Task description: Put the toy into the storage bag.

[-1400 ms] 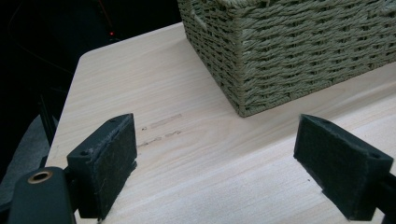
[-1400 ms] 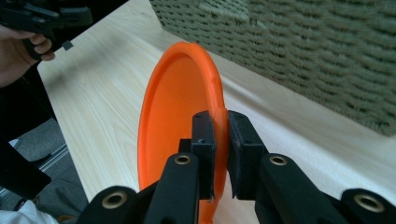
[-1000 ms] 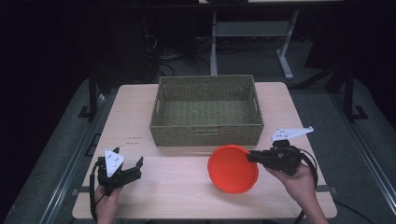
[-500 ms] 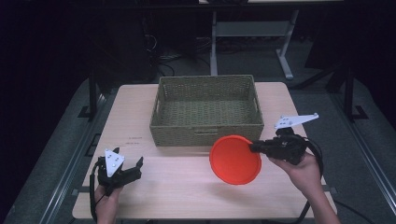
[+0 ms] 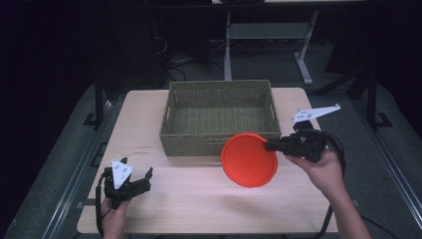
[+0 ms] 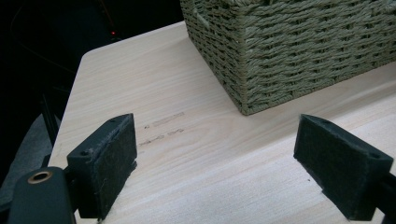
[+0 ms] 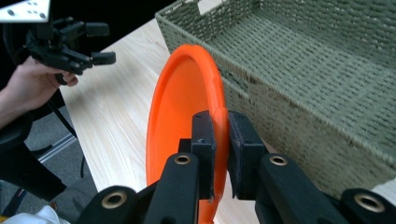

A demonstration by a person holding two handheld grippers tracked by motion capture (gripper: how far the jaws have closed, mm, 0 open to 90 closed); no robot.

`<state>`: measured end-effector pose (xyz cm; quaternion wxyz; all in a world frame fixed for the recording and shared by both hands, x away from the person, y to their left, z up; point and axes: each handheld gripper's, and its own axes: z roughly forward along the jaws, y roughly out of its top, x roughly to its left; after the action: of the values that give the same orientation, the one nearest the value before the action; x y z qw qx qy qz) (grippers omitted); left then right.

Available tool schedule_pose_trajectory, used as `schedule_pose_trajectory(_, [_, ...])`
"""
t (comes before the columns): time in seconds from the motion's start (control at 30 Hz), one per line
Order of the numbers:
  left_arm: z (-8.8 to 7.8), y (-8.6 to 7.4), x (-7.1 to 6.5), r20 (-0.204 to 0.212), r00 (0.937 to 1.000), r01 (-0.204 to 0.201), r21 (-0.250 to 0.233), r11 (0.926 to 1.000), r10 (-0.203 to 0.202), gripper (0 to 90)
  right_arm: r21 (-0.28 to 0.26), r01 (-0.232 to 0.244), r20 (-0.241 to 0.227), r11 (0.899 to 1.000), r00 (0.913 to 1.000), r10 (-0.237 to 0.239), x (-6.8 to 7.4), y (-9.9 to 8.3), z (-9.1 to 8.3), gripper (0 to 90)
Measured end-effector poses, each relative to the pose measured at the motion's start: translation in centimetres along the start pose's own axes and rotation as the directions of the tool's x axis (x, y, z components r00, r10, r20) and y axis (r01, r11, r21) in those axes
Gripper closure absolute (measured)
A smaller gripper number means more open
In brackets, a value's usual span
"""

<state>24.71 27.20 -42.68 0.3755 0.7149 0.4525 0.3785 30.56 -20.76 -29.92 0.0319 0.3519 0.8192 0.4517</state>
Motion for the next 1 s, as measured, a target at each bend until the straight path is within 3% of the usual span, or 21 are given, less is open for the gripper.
schedule_pose_trajectory(1.0, [0.0, 0.0, -0.1, -0.001, 1.0000, -0.007, 0.001, 1.0000, 0.007, 12.7, -0.025, -0.011, 0.012, 1.000, 0.9999, 0.011, -1.3, 4.6, -0.2, 81.1])
